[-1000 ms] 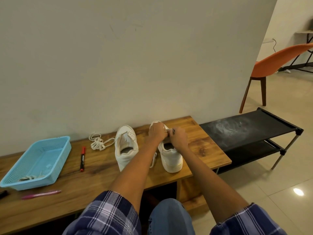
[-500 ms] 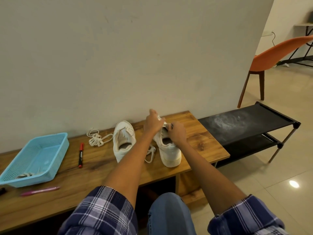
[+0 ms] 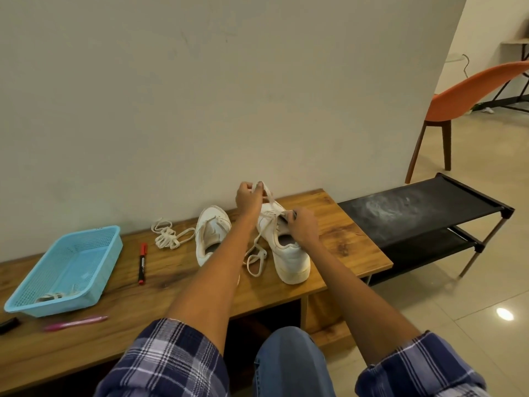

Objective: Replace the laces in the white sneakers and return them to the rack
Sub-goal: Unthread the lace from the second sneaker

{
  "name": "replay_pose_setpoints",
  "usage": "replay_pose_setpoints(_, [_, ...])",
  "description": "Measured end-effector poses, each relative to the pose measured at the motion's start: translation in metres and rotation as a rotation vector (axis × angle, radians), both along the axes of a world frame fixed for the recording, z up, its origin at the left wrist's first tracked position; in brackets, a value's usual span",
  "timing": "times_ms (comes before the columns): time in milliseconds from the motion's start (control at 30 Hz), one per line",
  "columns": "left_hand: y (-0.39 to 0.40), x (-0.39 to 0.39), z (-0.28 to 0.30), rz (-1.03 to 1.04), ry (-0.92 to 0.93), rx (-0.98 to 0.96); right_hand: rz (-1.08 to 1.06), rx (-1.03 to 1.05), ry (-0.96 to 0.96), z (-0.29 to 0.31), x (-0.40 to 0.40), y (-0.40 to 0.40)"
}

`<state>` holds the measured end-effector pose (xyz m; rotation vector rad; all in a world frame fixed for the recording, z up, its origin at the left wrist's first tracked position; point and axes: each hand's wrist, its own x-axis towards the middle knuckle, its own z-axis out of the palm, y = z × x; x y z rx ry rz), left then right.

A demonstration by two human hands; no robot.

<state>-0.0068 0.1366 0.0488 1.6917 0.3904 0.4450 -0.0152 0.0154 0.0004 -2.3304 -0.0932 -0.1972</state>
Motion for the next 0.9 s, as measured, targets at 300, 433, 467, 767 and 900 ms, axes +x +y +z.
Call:
replay_pose_setpoints(300, [-0.014, -0.014, -0.020, -0.271, 0.133, 0.507, 0.000, -0.003, -0.004, -0.001, 0.001, 0.001])
replay_pose_setpoints(433, [-0.016, -0.010, -0.008, -0.110, 0.059, -0.120, -0.002, -0.021, -0.005, -0.001, 0.002, 0.000])
replay_pose_setpoints(467, [-0.016, -0.008, -0.004, -0.043, 0.042, -0.239, 0.000, -0.019, -0.005, -0.001, 0.002, 0.000])
replay_pose_setpoints(767, [-0.011, -0.007, -0.008, -0.270, 0.397, 0.864, -0.008, 0.013, 0.000, -0.003, 0.002, 0.001])
replay_pose_setpoints(900, [-0.015, -0.003, -0.010, -0.342, 0.409, 0.874, -0.014, 0.005, -0.009, -0.002, 0.002, 0.000])
